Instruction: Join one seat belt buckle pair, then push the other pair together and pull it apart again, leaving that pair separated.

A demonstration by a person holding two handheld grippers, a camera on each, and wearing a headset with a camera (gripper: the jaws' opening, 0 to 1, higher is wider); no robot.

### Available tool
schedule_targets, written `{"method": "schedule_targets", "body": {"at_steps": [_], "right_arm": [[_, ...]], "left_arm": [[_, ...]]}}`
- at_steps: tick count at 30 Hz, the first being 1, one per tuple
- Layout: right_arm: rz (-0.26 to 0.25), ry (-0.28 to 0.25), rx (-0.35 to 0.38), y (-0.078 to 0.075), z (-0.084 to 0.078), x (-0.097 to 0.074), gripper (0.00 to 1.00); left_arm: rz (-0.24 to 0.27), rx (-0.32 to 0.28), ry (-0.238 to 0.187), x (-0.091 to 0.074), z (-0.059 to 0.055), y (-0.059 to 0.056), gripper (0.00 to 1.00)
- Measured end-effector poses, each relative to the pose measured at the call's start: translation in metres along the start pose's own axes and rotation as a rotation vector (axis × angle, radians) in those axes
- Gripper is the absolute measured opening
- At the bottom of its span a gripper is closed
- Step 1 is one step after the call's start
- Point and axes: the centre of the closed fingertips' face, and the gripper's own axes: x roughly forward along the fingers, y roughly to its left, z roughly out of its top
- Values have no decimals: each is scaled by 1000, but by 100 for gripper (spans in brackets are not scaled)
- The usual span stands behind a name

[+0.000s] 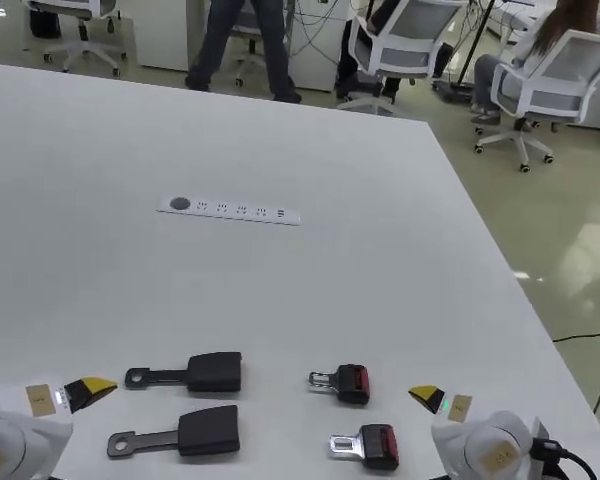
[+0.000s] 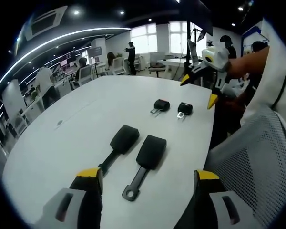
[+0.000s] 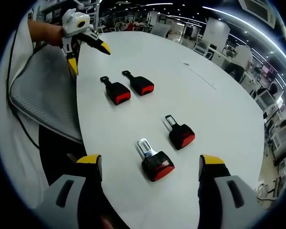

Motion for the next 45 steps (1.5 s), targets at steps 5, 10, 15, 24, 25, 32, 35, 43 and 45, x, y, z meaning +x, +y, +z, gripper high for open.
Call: {"method": "schedule_targets", "body": {"at_steps": [5,10,15,24,25,32,35,43,45], "right_arm": [[1,1,-4,0,0,1,82],[4,-4,-11,-1,2,2,79],[15,6,-42,-2,1,4,77],[53,14,-78,-4,-1,8,62],[60,11,-83,-4,-1,9,60],[87,22,-127,-2,-1,14,52],[93,36,-152,-3,-6,19,51],[150,84,-210,1,-17,29,40],[162,97,-224,0,-19,31,38]], "left_arm": [[-3,5,-2,0,0,-1,77],[-30,6,13,4,0,-6,72],[-43,15,5,7,4,-6,66],[-66,52,16,17,7,-9,59],[-70,56,19,18,7,-10,58],[-114,100,56,28,-2,-10,50],[-119,114,64,32,1,-6,49],[-143,148,102,48,8,-1,46],[-159,154,119,54,8,-3,45]]}}
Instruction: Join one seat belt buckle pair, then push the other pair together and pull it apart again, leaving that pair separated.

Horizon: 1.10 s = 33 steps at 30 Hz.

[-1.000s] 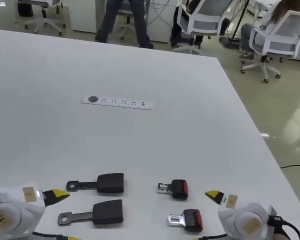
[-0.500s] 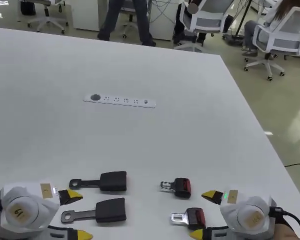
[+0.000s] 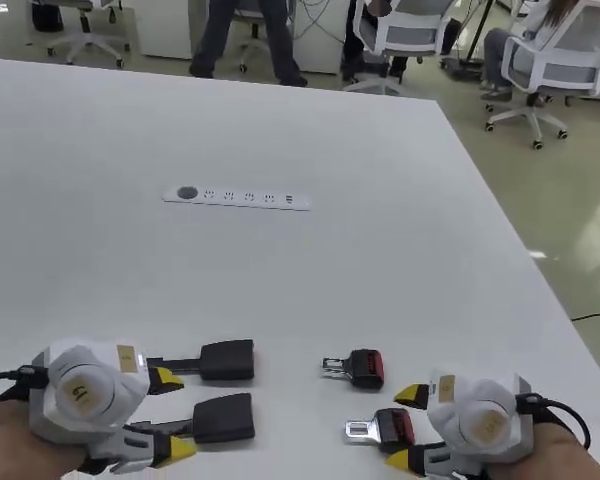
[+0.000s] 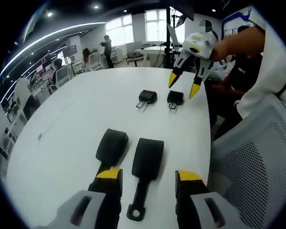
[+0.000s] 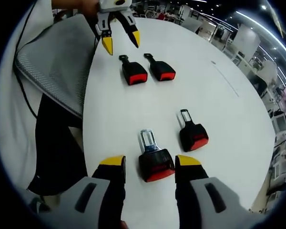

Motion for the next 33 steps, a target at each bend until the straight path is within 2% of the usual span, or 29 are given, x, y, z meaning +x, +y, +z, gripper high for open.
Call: {"method": "schedule_targets", "body": {"at_steps": [3,7,9,13,17,21,29,33], "right_arm": [[17,10,-11,-2,-4,6,36],[30,30,-28,-8,-11,9,36],[37,38,-35,-9,-14,10,36],[65,57,-49,-9,-20,13,35],[84,77,-78,-7,-23,18,36],[97,93,-90,-7,-25,19,34],[126,84,-86,-12,-26,22,32],[143,73,-85,-10,-26,23,32]], "left_arm": [[-14,2,23,13,-3,-1,44],[-66,55,55,26,-4,-9,44],[-63,79,68,32,-9,-3,43],[-71,86,88,35,-11,0,42],[-92,103,113,40,-18,5,41],[-117,117,128,46,-20,2,39],[-135,173,161,51,-21,3,36],[-135,206,190,55,-24,5,33]]}}
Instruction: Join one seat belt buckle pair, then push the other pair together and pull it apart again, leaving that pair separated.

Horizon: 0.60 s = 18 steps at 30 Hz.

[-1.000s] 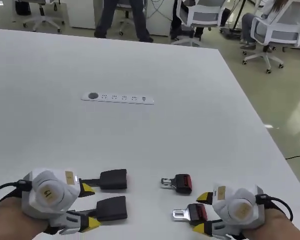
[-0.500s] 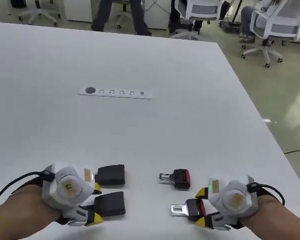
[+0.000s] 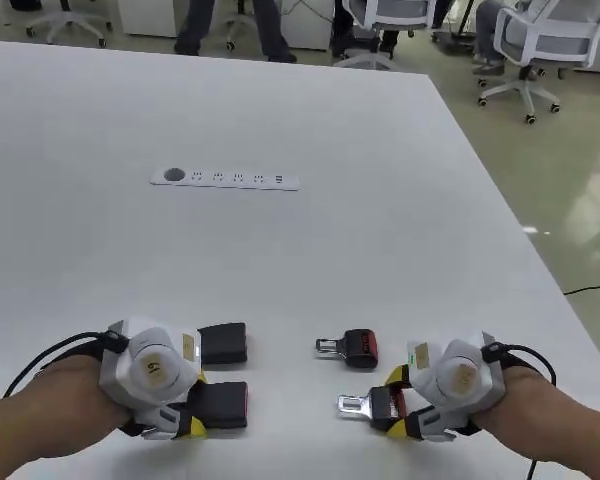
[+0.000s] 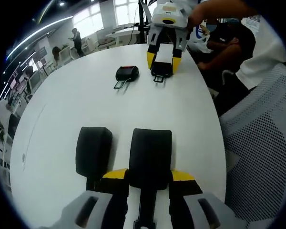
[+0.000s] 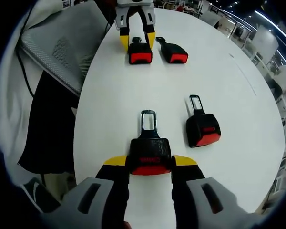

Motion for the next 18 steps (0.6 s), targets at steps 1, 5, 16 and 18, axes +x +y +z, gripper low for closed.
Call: {"method": "schedule_targets", "body": {"at_steps": [1,5,16,18], "right_arm": [[4,-3,1,0,0,0,32],[27,-24,16,1,0,0,32],[51,-13,41,-1,0,1,32],[48,-8,48,-1,0,2,32]], "left_arm": [[-3,-1,0,-1,-1,-1,33],[-13,16,-6,-1,0,0,33],[-24,26,-13,0,-1,0,32],[-27,25,-21,1,-2,1,32]]}}
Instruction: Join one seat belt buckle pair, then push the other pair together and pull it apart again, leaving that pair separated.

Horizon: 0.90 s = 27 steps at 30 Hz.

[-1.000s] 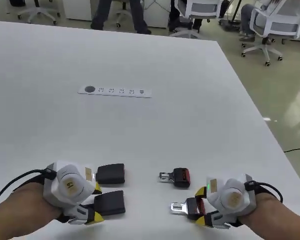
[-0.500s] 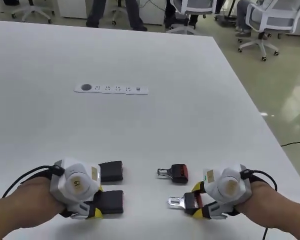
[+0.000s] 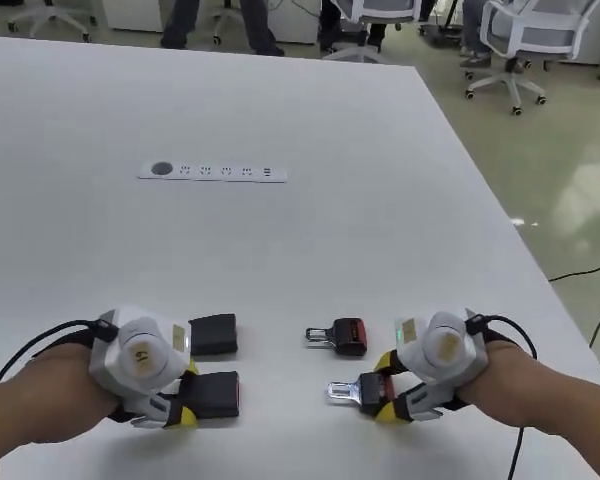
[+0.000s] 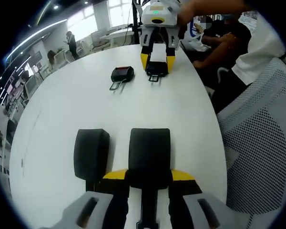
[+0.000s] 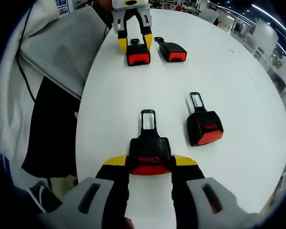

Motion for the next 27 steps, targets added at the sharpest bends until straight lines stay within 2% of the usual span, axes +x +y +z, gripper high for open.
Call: {"method": "schedule_targets", "body": {"at_steps": [6,15,21,23,25,27], "right_arm": [[-22,8,22,2,10,4,32],[-23,-62,15,7,43,19,32],[-28,-116,6,8,71,33,32],[-26,-126,-1,11,79,36,32],[-27,-132,-6,8,85,40,32],[-25,-139,-10,12,93,44,32]], "left_arm": [[-9,-5,5,1,1,-1,32],[-8,-10,14,1,2,-3,32],[-7,-13,25,0,4,-5,32],[-7,-13,26,0,4,-5,32],[-7,-15,28,0,4,-5,32],[-7,-15,31,0,4,-5,32]]}}
